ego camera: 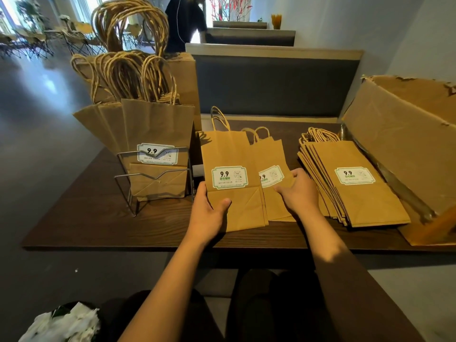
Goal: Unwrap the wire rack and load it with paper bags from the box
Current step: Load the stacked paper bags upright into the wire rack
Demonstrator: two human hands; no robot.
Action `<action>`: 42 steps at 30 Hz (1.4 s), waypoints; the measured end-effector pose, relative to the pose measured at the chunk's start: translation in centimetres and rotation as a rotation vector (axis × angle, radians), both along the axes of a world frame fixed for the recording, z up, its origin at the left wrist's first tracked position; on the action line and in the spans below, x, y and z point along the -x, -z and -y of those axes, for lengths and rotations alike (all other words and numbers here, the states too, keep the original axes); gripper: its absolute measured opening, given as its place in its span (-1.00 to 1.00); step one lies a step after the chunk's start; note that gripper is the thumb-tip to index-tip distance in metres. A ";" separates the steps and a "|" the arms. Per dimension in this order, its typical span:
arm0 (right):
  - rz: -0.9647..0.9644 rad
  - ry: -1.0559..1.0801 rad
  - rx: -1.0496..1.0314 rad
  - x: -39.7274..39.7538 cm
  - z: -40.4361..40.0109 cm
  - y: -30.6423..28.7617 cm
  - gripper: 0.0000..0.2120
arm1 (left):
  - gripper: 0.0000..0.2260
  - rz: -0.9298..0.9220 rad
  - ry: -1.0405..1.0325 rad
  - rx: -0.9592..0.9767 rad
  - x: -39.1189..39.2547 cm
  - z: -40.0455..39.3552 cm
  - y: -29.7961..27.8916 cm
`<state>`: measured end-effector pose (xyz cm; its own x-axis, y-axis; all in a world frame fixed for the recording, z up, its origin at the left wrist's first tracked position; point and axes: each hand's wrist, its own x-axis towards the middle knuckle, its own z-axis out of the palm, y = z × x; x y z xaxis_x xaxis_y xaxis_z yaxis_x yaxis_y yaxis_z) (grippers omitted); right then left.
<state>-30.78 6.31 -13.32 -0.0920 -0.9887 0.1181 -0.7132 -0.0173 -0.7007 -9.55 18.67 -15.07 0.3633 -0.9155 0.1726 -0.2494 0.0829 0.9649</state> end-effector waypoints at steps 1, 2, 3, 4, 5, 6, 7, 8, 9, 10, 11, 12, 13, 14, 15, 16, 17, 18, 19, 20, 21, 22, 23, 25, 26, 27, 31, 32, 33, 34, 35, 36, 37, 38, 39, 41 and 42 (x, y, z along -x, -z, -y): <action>0.065 0.004 0.035 0.2 -0.1 -0.1 -0.69 | -0.58 0.002 0.000 0.000 0.0 0.0 0.0; 0.119 0.014 0.073 0.5 -0.2 -0.3 -0.74 | -0.59 0.001 0.002 0.000 0.0 0.0 0.0; 0.159 0.026 0.108 0.8 -0.3 -0.5 -0.78 | -0.59 0.002 0.002 0.000 -0.1 0.0 0.0; 0.191 0.042 0.137 1.1 -0.4 -0.7 -0.79 | -0.59 0.002 0.001 0.000 -0.1 0.0 0.0; 0.222 0.061 0.163 1.4 -0.4 -0.9 -0.79 | -0.60 0.004 0.000 -0.001 -0.2 0.0 0.0; 0.253 0.081 0.178 1.7 -0.4 -1.1 -0.77 | -0.60 0.004 0.000 -0.002 -0.1 0.0 0.0; 0.289 0.095 0.191 2.0 -0.6 -1.6 -0.75 | -0.60 0.004 -0.001 -0.001 -0.1 -0.1 -0.1; 0.324 0.104 0.207 2.3 -0.7 -1.9 -0.75 | -0.60 0.001 -0.002 0.002 -0.1 -0.1 -0.1; 0.368 0.097 0.237 2.4 -1.0 -2.4 -0.76 | -0.60 -0.002 -0.002 0.005 0.0 -0.1 -0.2; 0.428 0.086 0.271 2.6 -1.2 -2.9 -0.76 | -0.60 -0.007 0.000 0.007 0.0 -0.1 -0.2; 0.502 0.078 0.310 2.6 -1.5 -3.4 -0.76 | -0.60 -0.017 0.004 0.007 0.0 -0.2 -0.3; 0.582 0.094 0.339 2.6 -1.8 -3.9 -0.77 | -0.60 -0.031 0.011 0.009 0.1 -0.2 -0.4; 0.669 0.133 0.358 2.6 -2.2 -4.6 -0.78 | -0.59 -0.046 0.020 0.010 0.0 -0.2 -0.4; 0.765 0.186 0.372 2.6 -2.4 -5.2 -0.79 | -0.58 -0.059 0.030 0.010 0.1 -0.2 -0.5; 0.855 0.228 0.379 2.7 -2.5 -5.5 -0.81 | -0.57 -0.070 0.043 0.009 0.2 -0.2 -0.6; 0.940 0.231 0.373 2.7 -2.6 -5.8 -0.82 | -0.56 -0.083 0.056 0.010 0.3 -0.2 -0.7; 0.993 0.189 0.344 2.5 -2.8 -6.0 -0.81 | -0.55 -0.099 0.063 0.006 0.4 0.0 -0.7; 1.006 0.120 0.298 2.1 -3.2 -5.9 -0.83 | -0.56 -0.113 0.068 0.000 0.5 0.0 -0.8; 0.964 0.036 0.243 1.5 -3.8 -5.8 -0.87 | -0.58 -0.127 0.076 0.002 0.8 0.0 -1.2; 0.868 -0.045 0.170 0.6 -4.3 -5.3 -0.88 | -0.61 -0.158 0.086 0.014 1.1 0.0 -1.5; 0.753 -0.125 0.087 -0.4 -4.8 -4.5 -0.86 | -0.67 -0.192 0.096 0.033 1.4 0.0 -1.8; 0.654 -0.193 -0.002 -1.4 -5.3 -3.5 -0.82 | -0.75 -0.189 0.101 0.062 1.9 0.0 -2.0; 0.610 -0.240 -0.075 -2.3 -5.9 -2.5 -0.78 | -0.81 -0.145 0.100 0.091 2.5 -0.2 -2.2; 0.667 -0.297 -0.111 -3.7 -7.0 -1.2 -0.70 | -0.81 -0.084 0.122 0.131 3.3 -0.7 -2.7; 0.755 -0.307 -0.085 -3.8 -7.4 -1.3 -0.62 | -0.73 -0.077 0.143 0.137 3.4 -1.0 -2.9; 0.854 -0.317 -0.058 -3.5 -7.5 -1.5 -0.51 | -0.65 -0.064 0.160 0.146 3.4 -1.2 -3.2; 0.924 -0.413 -0.048 -3.1 -6.9 -2.7 -0.31 | -0.56 0.020 0.154 0.206 1.7 -1.5 -4.2; 0.899 -0.389 -0.049 -3.5 -6.8 -3.0 -0.36 | -0.56 0.033 0.137 0.221 1.4 -1.5 -4.6; 0.888 -0.342 -0.032 -4.0 -6.9 -3.2 -0.46 | -0.56 0.033 0.122 0.228 1.2 -1.5 -4.8; 0.891 -0.296 -0.015 -4.6 -7.1 -3.4 -0.59 | -0.56 0.025 0.108 0.224 0.9 -1.5 -4.9; 0.889 -0.276 -0.016 -5.0 -7.3 -3.5 -0.65 | -0.56 0.015 0.091 0.208 0.7 -1.5 -4.7; 0.883 -0.285 -0.046 -5.2 -7.3 -3.1 -0.67 | -0.56 0.010 0.072 0.184 0.5 -1.6 -4.4; 0.855 -0.318 -0.098 -5.3 -7.4 -2.7 -0.70 | -0.56 0.010 0.050 0.155 0.3 -1.7 -3.9; 0.814 -0.356 -0.147 -5.4 -7.5 -2.1 -0.73 | -0.55 0.010 0.031 0.120 0.0 -1.7 -3.2; 0.749 -0.386 -0.189 -5.3 -7.6 -1.6 -0.69 | -0.53 0.016 0.019 0.083 -0.1 -1.7 -2.5; 0.634 -0.413 -0.217 -5.3 -7.7 -0.8 -0.54 | -0.48 0.056 0.002 0.024 -0.1 -1.9 -1.7; 0.592 -0.426 -0.203 -5.3 -7.6 -0.7 -0.55 | -0.47 0.071 0.003 0.012 -0.1 -2.0 -1.6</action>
<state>-25.46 13.87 -12.67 0.3118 -0.9499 -0.0206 -0.1769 -0.0367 -0.9836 -9.48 20.67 -13.50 0.3469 -0.9145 0.2083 -0.3165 0.0949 0.9438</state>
